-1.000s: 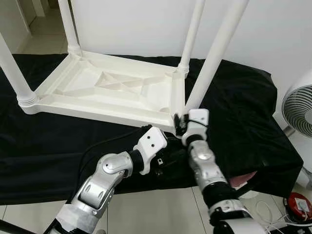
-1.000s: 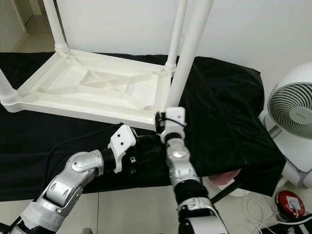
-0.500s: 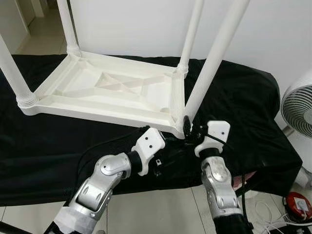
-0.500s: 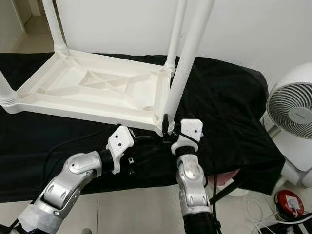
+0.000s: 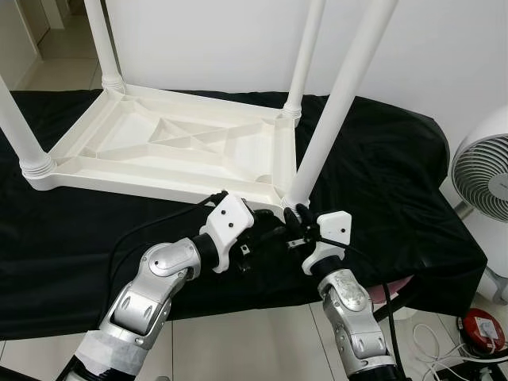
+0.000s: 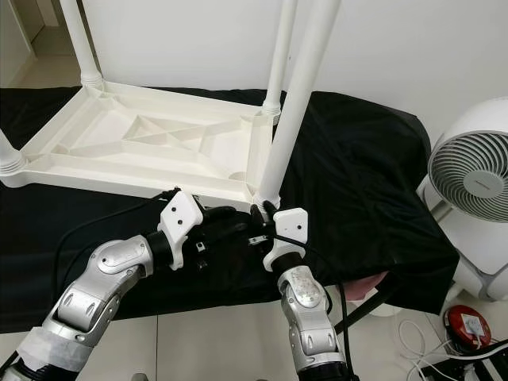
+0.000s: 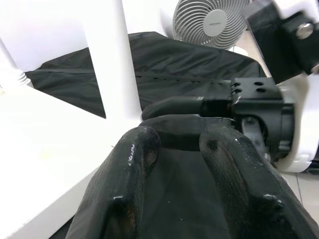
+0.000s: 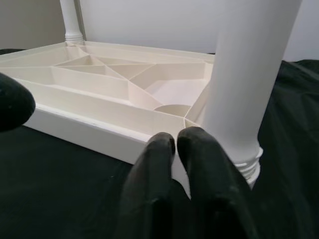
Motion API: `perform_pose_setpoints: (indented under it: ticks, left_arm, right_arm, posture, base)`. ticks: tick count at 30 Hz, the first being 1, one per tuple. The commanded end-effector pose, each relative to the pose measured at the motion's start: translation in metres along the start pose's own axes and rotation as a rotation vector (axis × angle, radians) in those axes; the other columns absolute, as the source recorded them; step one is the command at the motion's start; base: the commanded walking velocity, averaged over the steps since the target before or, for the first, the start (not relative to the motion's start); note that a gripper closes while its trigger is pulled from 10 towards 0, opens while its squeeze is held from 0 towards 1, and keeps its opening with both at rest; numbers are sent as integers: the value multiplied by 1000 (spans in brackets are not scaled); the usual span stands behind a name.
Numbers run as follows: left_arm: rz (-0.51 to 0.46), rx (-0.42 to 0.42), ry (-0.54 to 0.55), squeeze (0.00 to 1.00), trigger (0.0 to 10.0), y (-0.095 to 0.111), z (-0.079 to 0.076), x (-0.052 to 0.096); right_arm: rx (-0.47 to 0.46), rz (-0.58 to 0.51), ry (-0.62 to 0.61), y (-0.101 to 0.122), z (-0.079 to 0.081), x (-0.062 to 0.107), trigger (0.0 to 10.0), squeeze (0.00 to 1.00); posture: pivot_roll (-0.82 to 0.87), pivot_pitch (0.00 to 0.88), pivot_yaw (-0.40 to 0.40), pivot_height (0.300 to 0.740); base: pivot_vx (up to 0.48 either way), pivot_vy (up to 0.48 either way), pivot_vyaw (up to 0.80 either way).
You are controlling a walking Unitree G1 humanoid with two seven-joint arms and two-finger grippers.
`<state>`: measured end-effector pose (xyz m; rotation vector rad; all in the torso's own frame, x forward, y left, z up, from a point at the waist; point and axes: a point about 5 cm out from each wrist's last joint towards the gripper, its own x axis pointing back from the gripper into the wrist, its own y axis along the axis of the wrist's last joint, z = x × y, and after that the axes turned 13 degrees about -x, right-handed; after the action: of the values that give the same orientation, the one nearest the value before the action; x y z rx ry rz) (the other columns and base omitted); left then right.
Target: Building children table
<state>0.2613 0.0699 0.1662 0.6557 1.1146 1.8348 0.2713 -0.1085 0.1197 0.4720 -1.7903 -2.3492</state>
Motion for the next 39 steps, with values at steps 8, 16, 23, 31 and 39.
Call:
perform_pose_setpoints:
  ticks: [8,16,23,31,39]
  left_arm:
    - [28,-45,122,0,10000,-5,9,-5]
    - [76,-87,178,0,10000,-13,15,-7]
    - [166,-125,280,0,10000,-27,32,-10]
    - [157,-139,265,0,10000,-29,31,-15]
    - [165,-153,279,0,10000,-30,33,-29]
  right_arm:
    - [-29,35,50,4,-9,-24,10000,0]
    - [-9,28,63,10,-19,-34,10000,0]
    - [23,-14,-43,29,-56,-44,10000,0]
    - [38,-32,-174,33,-84,-38,10000,0]
    - [96,-70,-431,49,-146,-16,10000,0]
  posture:
    - [-45,0,-86,740]
    - [-40,0,-84,740]
    - [-38,0,-85,740]
    - [-51,0,-78,740]
    - [-75,0,-55,740]
  base:
    - [0,0,0]
    - [0,0,0]
    - [0,0,0]
    - [0,0,0]
    - [0,0,0]
